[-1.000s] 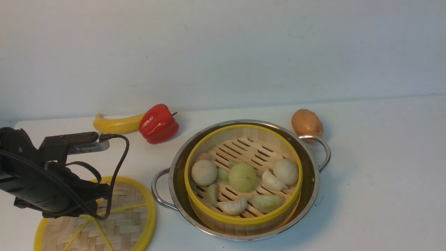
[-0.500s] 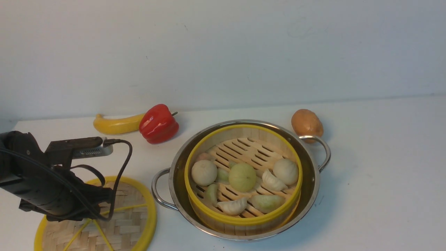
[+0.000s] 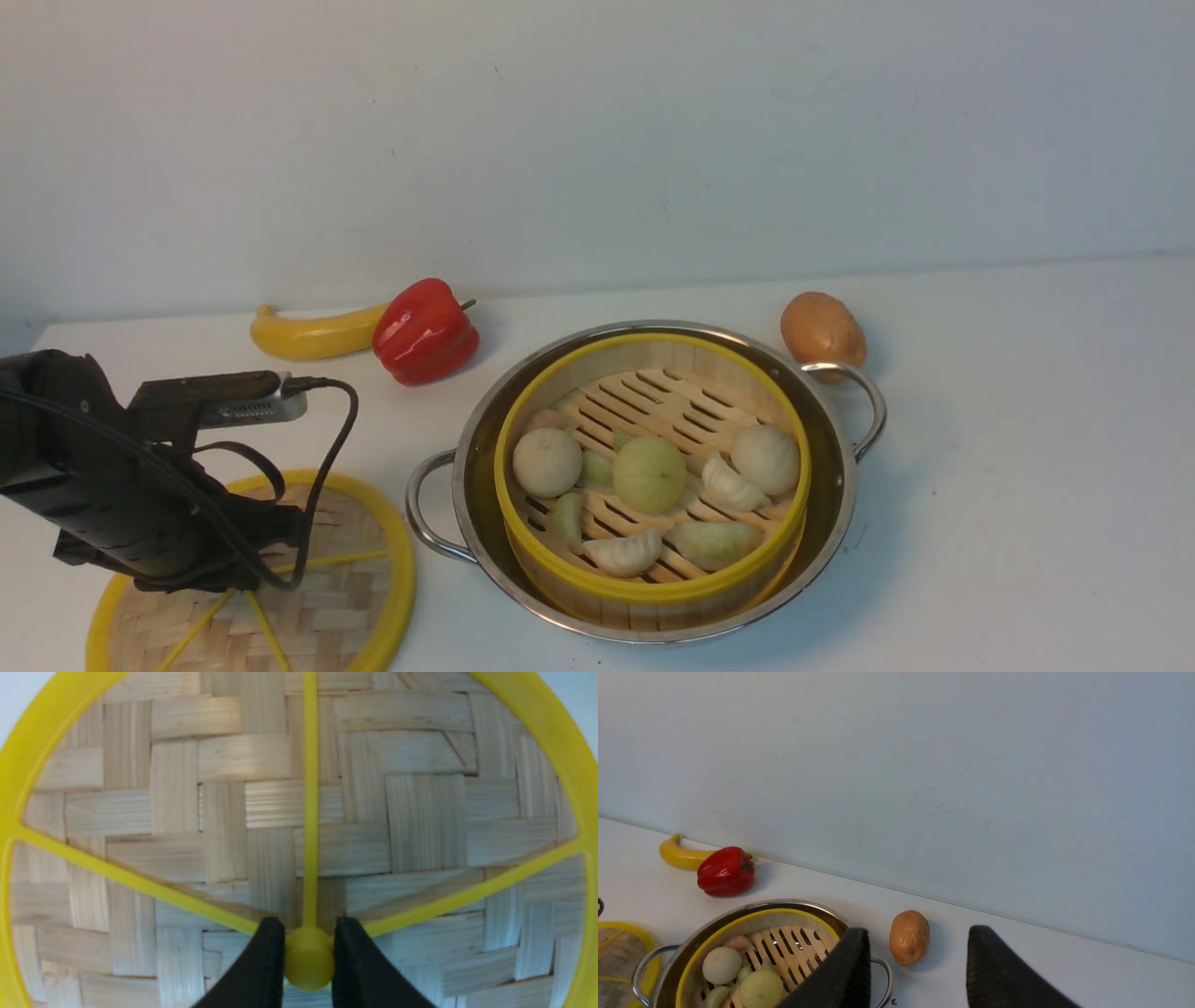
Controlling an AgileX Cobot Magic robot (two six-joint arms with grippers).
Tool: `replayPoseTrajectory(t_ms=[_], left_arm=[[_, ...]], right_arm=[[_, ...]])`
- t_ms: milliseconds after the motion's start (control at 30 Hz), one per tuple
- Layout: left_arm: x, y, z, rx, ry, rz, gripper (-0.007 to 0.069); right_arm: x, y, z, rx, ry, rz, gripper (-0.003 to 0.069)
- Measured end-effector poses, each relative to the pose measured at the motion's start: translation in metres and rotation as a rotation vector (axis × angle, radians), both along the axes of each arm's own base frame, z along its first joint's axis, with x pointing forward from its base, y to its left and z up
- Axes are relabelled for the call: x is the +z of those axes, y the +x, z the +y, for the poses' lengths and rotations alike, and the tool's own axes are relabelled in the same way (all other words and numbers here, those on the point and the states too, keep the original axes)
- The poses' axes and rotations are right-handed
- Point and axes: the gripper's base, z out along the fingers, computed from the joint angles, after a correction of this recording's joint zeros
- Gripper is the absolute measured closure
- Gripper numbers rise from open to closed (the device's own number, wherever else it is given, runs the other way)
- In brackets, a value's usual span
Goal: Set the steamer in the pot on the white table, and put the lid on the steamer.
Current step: 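Grasp the bamboo steamer lid lying on the table by its centre knob, then place the yellow bamboo steamer lid onto the steamer in the pot with the left gripper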
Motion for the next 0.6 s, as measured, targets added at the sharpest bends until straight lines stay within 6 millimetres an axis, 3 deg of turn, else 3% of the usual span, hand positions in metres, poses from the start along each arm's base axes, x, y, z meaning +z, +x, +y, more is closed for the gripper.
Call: replayPoseTrajectory(t_ms=[100,233,367,500,600], left_arm=[[0.014,0.001,0.004,-0.048,0.06,0.035,0.0507],[0.057,0.005,0.014,-0.045,0.161,0.069,0.0507],[0.105,0.009,0.014,-0.008,0.152,0.026,0.0507],[0.148,0.021,-0.01,-0.094,0.032,-0.098,0.0507],[0.162,0.029,-0.043,-0.199,-0.059,-0.153,0.0507]], right_arm=[[0.0,0.0,0.0,-0.001,-0.001,0.0,0.0356],[0.0,0.0,0.0,-0.001,-0.001,-0.001,0.0356],[0.0,0.0,0.0,-0.003,-0.003,-0.002,0.0356],[0.0,0.0,0.0,-0.003,-0.004,-0.001,0.0356],[0.0,0.0,0.0,-0.003,-0.004,-0.001,0.0356]])
